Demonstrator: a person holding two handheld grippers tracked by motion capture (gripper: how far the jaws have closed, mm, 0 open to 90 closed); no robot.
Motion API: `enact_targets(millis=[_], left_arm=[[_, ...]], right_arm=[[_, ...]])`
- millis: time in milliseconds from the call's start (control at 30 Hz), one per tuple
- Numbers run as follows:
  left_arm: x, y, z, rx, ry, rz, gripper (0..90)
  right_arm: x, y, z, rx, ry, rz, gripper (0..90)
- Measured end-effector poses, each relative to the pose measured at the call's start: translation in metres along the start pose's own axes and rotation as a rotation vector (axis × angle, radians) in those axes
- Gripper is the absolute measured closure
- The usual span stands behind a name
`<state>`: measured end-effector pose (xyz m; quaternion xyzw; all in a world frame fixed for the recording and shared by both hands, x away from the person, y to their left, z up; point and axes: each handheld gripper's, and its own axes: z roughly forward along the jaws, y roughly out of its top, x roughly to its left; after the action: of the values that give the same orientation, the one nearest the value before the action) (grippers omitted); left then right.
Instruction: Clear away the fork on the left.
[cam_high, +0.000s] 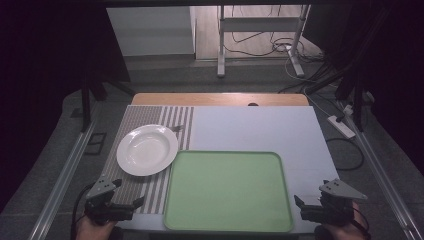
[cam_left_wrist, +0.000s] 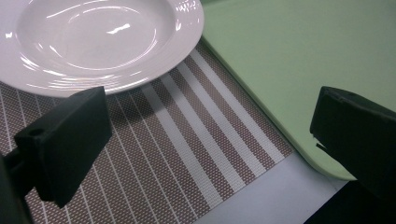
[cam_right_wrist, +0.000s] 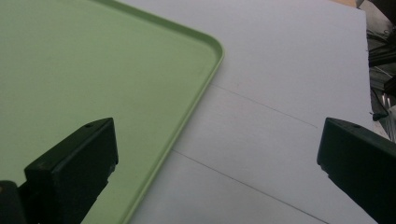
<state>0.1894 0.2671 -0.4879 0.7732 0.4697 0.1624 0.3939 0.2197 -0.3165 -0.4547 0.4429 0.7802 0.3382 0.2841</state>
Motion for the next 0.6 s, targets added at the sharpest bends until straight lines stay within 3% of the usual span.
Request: enact_targets(millis=[600], left_arm=[[0.005,0.0,0.0007,0.005,-0.041,-0.026,0.5]], right_arm=[[0.0041,0.0003,0.0006,0.009,0.006,-0.039,0.0]])
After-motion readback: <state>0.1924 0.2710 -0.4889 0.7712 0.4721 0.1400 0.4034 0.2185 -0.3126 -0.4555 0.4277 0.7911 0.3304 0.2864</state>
